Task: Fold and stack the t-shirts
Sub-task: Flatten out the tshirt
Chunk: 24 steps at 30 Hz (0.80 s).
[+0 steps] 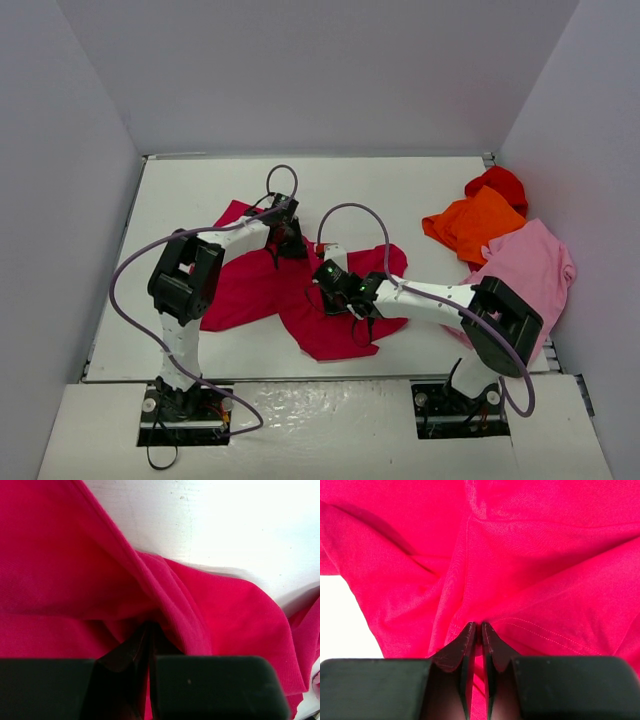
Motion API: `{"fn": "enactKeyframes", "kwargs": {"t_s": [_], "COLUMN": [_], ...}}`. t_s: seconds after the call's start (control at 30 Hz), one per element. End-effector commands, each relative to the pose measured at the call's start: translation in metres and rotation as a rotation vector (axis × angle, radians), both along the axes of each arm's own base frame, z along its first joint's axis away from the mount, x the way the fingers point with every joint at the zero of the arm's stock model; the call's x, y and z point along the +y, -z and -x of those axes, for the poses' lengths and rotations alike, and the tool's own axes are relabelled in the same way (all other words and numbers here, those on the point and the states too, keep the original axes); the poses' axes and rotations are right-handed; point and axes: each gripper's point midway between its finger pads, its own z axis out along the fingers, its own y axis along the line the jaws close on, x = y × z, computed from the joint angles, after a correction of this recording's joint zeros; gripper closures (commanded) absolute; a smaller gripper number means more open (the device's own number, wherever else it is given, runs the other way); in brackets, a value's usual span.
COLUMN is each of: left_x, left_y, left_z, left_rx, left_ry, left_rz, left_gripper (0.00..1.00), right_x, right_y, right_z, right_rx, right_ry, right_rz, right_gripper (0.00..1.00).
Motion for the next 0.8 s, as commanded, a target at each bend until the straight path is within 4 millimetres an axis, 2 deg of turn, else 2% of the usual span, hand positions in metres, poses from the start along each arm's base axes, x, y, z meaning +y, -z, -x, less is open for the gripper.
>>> {"fn": "enactKeyframes", "kwargs": {"t_s": [0.0, 0.07, 0.13, 0.23, 0.3, 0.43, 0.53, 0.63, 0.77], "left_x": [0.000, -0.001, -0.002, -0.002, -0.003, -0.003, -0.004, -0.004, -0.001], "left_y": [0.011, 0.010, 0.009, 0.009, 0.009, 0.011, 0.011, 0.010, 0.008], "left_z": [0.010, 0.009, 0.008, 0.008, 0.009, 0.012, 0.014, 0.018, 0.020], "left_rx": [0.049, 0.044, 0.042, 0.042, 0.042, 0.048, 0.045, 0.046, 0.044], "left_ry": [0.020, 0.021, 0.020, 0.021, 0.023, 0.026, 0.027, 0.027, 0.025], "left_rz": [-0.037, -0.035, -0.033, -0.031, -0.032, -0.036, -0.038, -0.040, -0.045], "left_gripper": [1.00, 1.00, 1.00, 1.00, 1.00, 1.00, 1.00, 1.00, 1.00], "right_x": [0.010, 0.010, 0.009, 0.008, 0.006, 0.009, 0.008, -0.001, -0.018], "right_y": [-0.011, -0.014, -0.017, -0.025, -0.038, -0.074, -0.089, -0.105, -0.108], "right_z": [-0.002, -0.002, -0.002, -0.006, -0.013, -0.037, -0.051, -0.086, -0.127], "right_rx": [-0.021, -0.025, -0.031, -0.061, -0.100, -0.186, -0.222, -0.266, -0.321], "right_ry": [0.003, 0.003, 0.005, 0.003, 0.009, 0.009, 0.008, 0.047, 0.081], "right_rz": [-0.047, -0.053, -0.059, -0.060, -0.053, -0.043, -0.042, -0.030, 0.046], "right_gripper": [0.91, 0.92, 0.99, 1.00, 1.00, 1.00, 1.00, 1.00, 1.00]}}
